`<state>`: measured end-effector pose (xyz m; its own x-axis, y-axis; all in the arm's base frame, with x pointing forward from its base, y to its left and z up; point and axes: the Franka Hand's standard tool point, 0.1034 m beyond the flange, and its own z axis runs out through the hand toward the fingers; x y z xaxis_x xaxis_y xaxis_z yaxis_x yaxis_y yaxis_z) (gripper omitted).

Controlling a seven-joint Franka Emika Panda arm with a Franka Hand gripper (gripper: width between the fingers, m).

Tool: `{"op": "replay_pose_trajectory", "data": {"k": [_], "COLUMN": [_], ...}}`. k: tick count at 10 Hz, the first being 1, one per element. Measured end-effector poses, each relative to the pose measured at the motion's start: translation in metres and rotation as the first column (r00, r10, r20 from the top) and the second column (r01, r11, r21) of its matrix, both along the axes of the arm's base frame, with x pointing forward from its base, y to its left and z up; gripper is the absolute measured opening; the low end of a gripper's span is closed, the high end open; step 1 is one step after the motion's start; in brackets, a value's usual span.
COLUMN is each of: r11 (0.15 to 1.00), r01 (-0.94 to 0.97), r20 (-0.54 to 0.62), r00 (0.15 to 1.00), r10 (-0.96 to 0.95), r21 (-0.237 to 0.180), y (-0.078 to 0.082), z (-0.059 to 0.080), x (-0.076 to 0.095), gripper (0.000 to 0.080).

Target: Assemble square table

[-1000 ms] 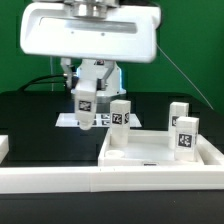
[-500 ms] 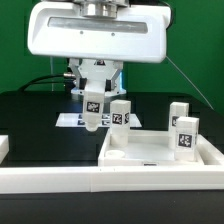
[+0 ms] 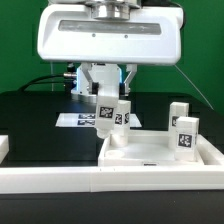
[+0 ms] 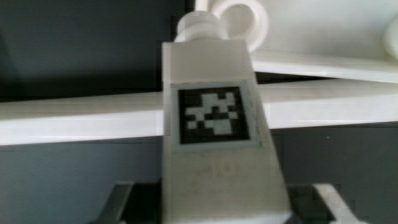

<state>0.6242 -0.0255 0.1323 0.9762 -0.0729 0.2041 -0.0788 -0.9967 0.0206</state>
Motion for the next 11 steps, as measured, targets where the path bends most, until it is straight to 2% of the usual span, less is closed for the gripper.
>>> {"op": "replay_pose_trajectory", "data": {"k": [1, 3, 4, 5, 6, 11], "r11": [0.999, 1.0, 0.999, 0.999, 0.999, 0.998], "r01": [0.031, 0.03, 0.031, 0.035, 0.026, 0.064], "r20": [-0.012, 0.006, 0.094, 0.162, 0.193, 0.217], "r00": [0.999, 1.0, 0.995, 0.986, 0.981, 0.974], "r10": [-0.031, -0.03, -0.029, -0.028, -0.017, -0.059], "r21": [0.012, 0.005, -0.02, -0.037, -0.043, -0.016], "y": [0.003, 0.001, -0.003, -0.001, 0.007, -0.001], "z": [0.0, 0.0, 0.002, 0.001, -0.001, 0.005], "x": [-0.002, 0.0, 0.006, 0.005, 0.002, 0.001], "gripper": [0.0291, 0.0291, 0.0291, 0.0291, 0.0291, 0.0291]}}
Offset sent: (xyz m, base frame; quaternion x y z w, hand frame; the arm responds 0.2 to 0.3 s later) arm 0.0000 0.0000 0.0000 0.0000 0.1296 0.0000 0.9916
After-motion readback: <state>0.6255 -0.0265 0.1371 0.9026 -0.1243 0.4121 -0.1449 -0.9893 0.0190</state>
